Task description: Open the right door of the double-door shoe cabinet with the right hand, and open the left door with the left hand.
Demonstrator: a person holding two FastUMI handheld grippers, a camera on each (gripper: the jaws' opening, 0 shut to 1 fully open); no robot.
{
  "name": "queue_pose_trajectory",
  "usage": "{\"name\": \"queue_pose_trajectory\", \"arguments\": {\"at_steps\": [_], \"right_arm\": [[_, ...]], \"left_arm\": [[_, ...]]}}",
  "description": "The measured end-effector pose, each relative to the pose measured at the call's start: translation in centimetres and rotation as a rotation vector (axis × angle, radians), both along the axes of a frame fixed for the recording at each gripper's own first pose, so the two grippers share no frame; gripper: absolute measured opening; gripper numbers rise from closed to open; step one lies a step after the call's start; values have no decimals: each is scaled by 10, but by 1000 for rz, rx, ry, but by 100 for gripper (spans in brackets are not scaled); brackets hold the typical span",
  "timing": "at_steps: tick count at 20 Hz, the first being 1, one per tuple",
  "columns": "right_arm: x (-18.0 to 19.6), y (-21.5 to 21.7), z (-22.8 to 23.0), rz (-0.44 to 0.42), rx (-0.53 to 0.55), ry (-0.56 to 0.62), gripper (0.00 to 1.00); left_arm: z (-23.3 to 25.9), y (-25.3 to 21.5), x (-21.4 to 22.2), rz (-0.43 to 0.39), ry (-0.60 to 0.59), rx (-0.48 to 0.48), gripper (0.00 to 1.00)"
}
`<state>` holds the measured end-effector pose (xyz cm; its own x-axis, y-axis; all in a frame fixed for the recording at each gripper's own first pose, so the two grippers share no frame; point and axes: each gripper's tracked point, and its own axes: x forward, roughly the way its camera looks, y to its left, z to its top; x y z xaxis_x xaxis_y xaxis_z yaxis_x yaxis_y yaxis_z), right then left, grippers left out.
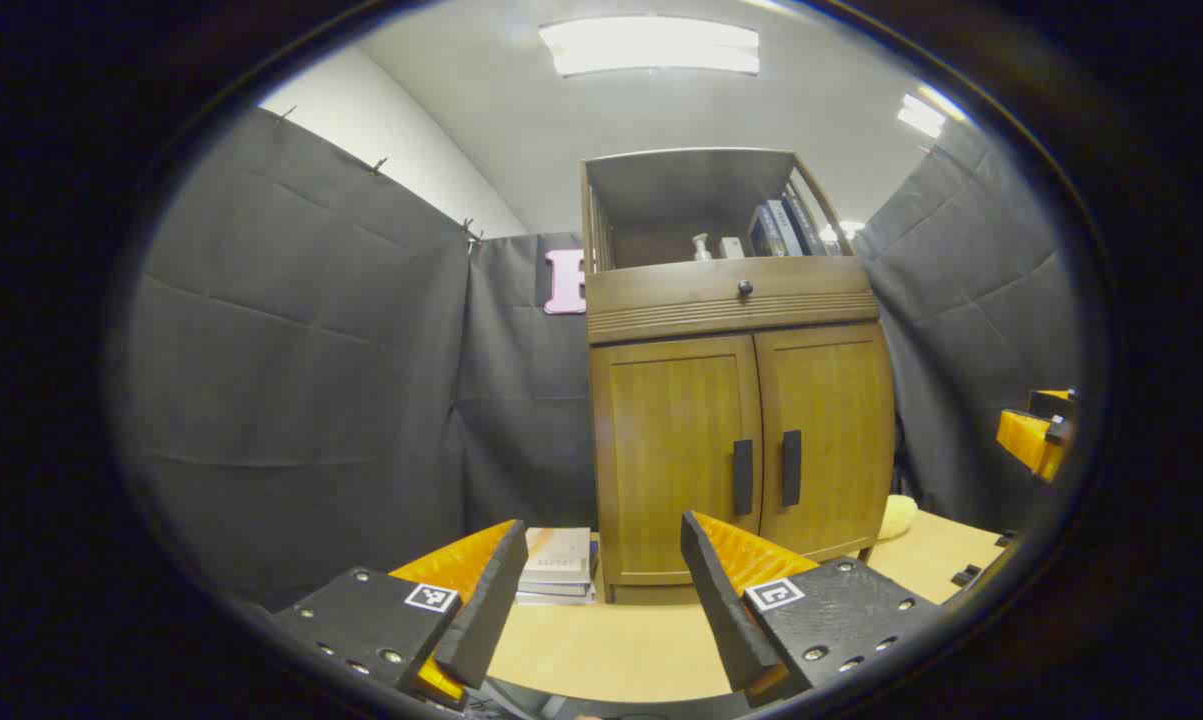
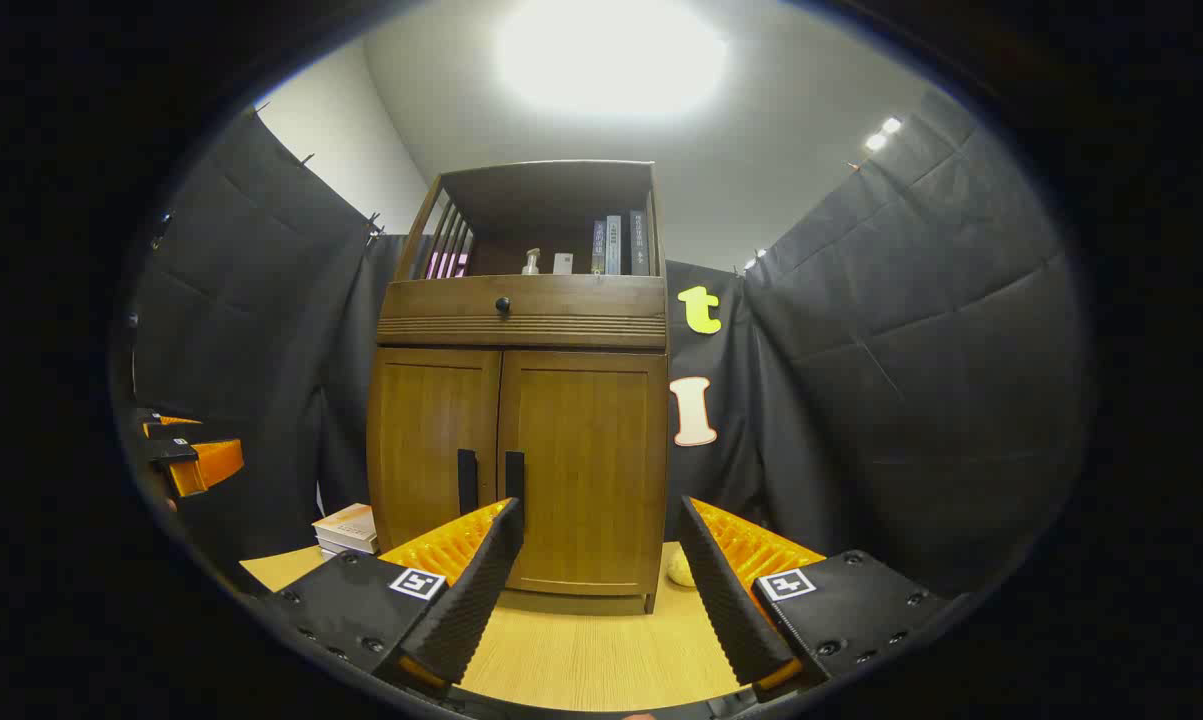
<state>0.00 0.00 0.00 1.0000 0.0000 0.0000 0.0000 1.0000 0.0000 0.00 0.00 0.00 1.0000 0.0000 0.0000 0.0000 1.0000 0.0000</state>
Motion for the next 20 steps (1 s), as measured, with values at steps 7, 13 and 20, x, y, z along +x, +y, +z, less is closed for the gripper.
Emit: {"name": "queue_pose_trajectory", "arguments": {"at_steps": [7,13,20], "right_arm": [[4,1,-3,-4,-3,3,96],[9,-2,-1,-25,7,-1,98],[13,5,-2,-29,21,5,96]], "left_arm": [[-5,-1,3,-5,-4,-3,89],[-6,-4,9,-22,-6,-5,89],[0,-7,6,-53,-24,-2,89]]}}
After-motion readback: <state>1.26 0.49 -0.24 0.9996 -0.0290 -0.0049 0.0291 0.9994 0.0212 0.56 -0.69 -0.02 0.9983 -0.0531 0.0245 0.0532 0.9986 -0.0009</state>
